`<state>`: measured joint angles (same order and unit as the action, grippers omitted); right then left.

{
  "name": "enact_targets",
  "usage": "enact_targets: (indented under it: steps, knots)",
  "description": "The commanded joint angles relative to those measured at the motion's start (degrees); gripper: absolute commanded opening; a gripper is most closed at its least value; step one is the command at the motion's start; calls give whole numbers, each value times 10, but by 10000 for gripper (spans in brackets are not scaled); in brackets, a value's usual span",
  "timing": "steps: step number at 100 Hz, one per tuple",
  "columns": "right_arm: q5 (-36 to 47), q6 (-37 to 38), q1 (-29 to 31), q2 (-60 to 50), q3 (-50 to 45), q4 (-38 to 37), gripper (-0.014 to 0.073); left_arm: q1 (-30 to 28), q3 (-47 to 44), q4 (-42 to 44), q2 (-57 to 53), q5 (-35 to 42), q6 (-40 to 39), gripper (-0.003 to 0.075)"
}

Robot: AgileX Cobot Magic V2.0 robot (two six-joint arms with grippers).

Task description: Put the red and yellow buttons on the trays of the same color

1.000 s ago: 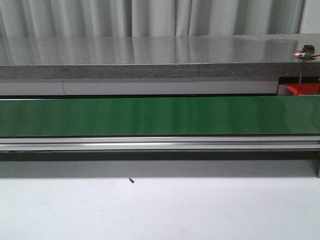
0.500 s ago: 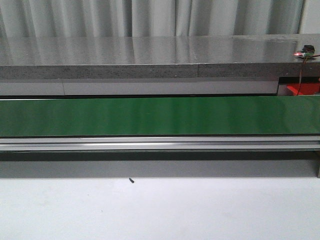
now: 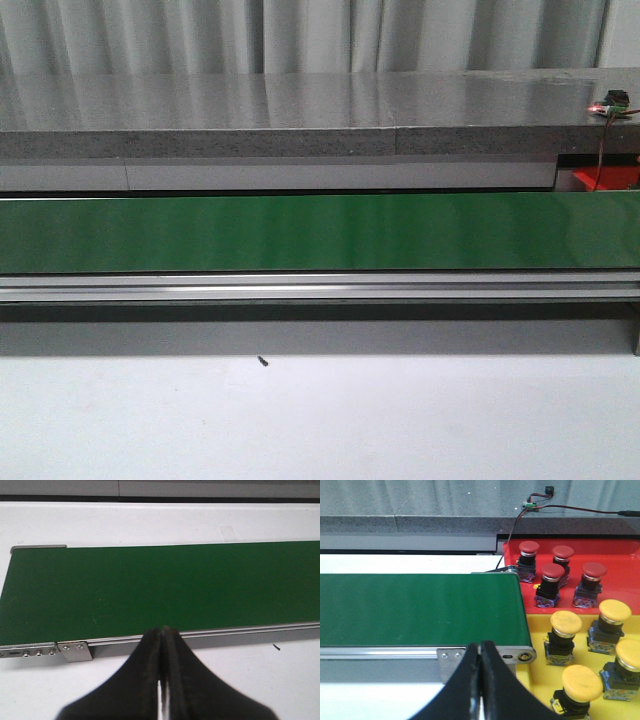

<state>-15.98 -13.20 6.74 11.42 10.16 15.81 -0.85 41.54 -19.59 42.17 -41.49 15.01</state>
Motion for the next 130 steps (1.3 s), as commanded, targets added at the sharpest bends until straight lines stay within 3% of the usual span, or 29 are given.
enact_targets:
  steps: [1,19,26,44,60,130]
  knots:
    - [81,77,-11,-15,-13,-77,-120,4,15,-15,-1,35,0,-20]
    - [227,293,-17,-47,-90,-276,-120,4,15,-15,-1,35,0,-20]
    - [248,330,-17,-66,-109,-314,-120,4,15,-15,-1,35,0,-20]
    - [160,317,-21,-122,-108,-288,-120,4,15,-15,-1,35,0,-20]
    - [124,256,-31,-131,-108,-230,-120,4,15,-15,-1,36,0,-20]
    - [122,242,-36,-131,-108,-216,-120,4,15,-15,-1,36,0,-20]
